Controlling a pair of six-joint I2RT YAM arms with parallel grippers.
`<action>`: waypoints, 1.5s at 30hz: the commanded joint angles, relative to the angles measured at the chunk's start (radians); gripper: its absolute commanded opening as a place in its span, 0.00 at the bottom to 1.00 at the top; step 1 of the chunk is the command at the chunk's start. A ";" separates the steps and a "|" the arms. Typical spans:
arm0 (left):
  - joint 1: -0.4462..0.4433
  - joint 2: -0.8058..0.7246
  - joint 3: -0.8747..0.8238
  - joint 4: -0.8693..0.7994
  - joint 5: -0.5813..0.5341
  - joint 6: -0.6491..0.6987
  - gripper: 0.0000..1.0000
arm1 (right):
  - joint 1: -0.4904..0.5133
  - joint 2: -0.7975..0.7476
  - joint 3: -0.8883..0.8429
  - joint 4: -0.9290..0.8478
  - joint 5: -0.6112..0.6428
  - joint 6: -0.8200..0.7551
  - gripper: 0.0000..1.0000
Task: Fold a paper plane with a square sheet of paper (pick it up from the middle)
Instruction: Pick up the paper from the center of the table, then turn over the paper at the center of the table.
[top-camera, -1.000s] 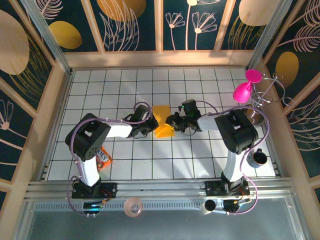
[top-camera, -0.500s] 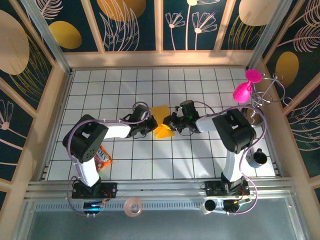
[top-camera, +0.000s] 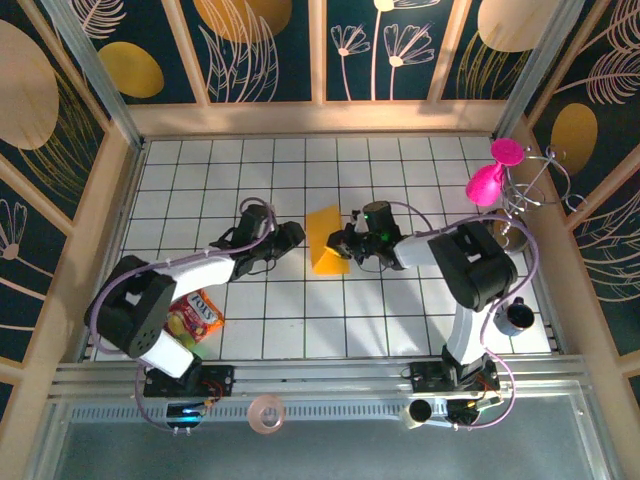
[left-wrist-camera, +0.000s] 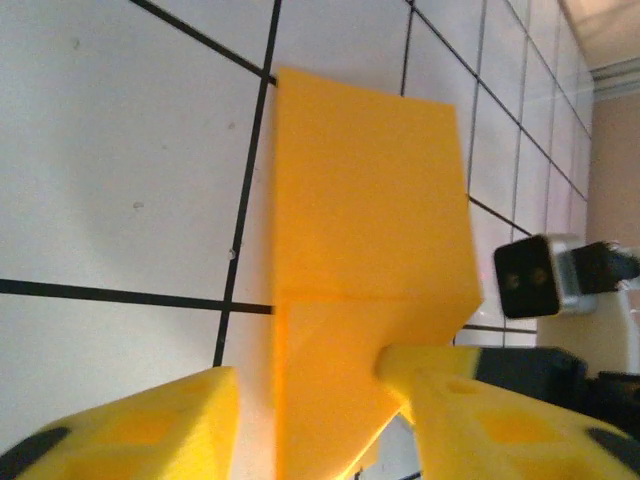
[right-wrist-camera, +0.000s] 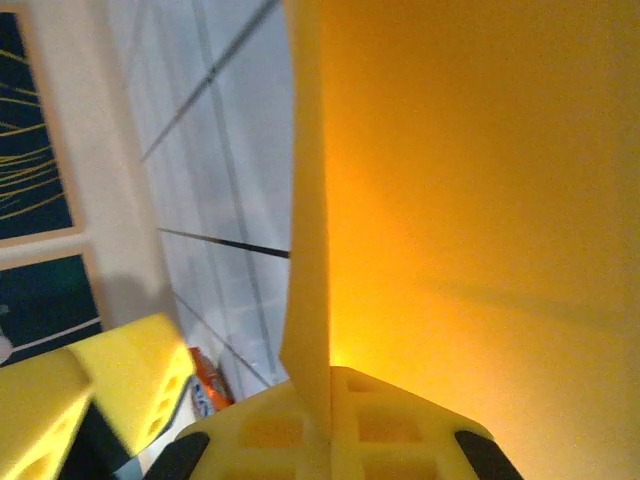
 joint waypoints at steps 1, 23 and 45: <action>0.004 -0.072 -0.035 0.079 0.037 -0.018 0.61 | -0.031 -0.107 -0.011 0.109 -0.013 -0.048 0.00; -0.013 -0.069 -0.108 0.583 0.341 -0.183 0.66 | -0.063 -0.205 -0.018 0.363 -0.232 0.113 0.02; -0.013 -0.078 -0.109 0.547 0.342 -0.142 0.18 | -0.075 -0.187 0.001 0.237 -0.226 0.050 0.14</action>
